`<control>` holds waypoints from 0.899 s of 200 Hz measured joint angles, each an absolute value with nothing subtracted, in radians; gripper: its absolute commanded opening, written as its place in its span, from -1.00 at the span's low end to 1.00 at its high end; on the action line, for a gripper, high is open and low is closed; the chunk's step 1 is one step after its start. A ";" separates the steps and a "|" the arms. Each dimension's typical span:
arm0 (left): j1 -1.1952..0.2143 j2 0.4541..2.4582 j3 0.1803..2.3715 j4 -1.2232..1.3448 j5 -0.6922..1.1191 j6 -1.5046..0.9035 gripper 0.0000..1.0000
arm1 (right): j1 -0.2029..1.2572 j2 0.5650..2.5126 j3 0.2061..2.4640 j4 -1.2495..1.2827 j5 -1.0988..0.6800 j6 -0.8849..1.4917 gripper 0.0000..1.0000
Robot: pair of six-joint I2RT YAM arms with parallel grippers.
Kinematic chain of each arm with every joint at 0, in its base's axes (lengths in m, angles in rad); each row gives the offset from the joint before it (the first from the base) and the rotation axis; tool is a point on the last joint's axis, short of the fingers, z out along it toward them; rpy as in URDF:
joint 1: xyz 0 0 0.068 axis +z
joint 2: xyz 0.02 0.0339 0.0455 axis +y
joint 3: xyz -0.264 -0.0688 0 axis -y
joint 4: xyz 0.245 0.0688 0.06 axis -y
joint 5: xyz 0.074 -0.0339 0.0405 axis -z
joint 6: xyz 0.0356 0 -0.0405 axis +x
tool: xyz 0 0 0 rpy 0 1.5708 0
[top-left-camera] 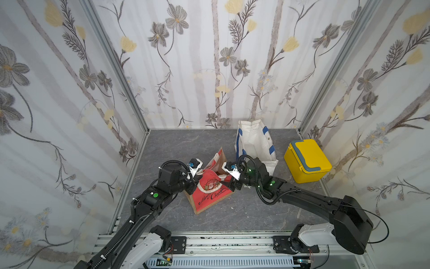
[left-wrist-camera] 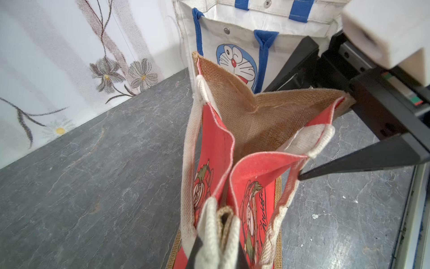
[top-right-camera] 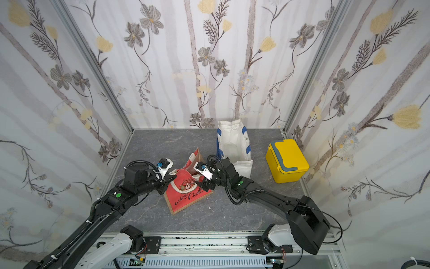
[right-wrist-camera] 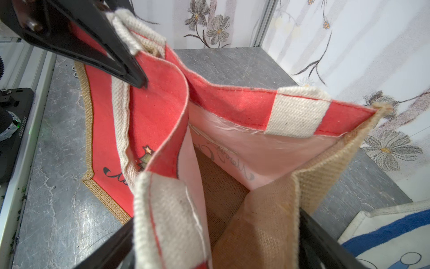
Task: Put away the canvas bag
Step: Press the canvas bag at the center of the board.
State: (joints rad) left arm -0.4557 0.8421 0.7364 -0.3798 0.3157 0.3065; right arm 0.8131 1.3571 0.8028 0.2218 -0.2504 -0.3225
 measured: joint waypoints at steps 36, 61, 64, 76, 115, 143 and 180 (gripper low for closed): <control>-0.456 0.845 0.733 -0.364 0.308 0.307 -0.47 | 0.813 1.342 0.785 0.248 -0.238 -0.323 -0.58; -0.459 0.871 0.773 -0.379 0.264 0.306 0.14 | 0.812 1.335 0.815 0.206 -0.259 -0.317 -0.62; -0.460 0.876 0.780 -0.381 0.258 0.305 0.19 | 0.811 1.336 0.820 0.199 -0.260 -0.316 -0.62; -0.472 0.900 0.816 -0.385 0.237 0.303 0.38 | 0.810 1.346 0.847 0.183 -0.267 -0.315 -0.61; -0.537 0.989 0.913 -0.419 0.193 0.309 0.86 | 0.812 1.385 0.865 0.171 -0.290 -0.281 -0.59; -0.570 1.073 0.944 -0.430 0.175 0.336 0.80 | 0.811 1.385 0.868 0.169 -0.319 -0.239 -0.55; -0.574 1.169 0.996 -0.438 0.178 0.367 0.08 | 0.811 1.367 0.836 0.211 -0.358 -0.193 -0.44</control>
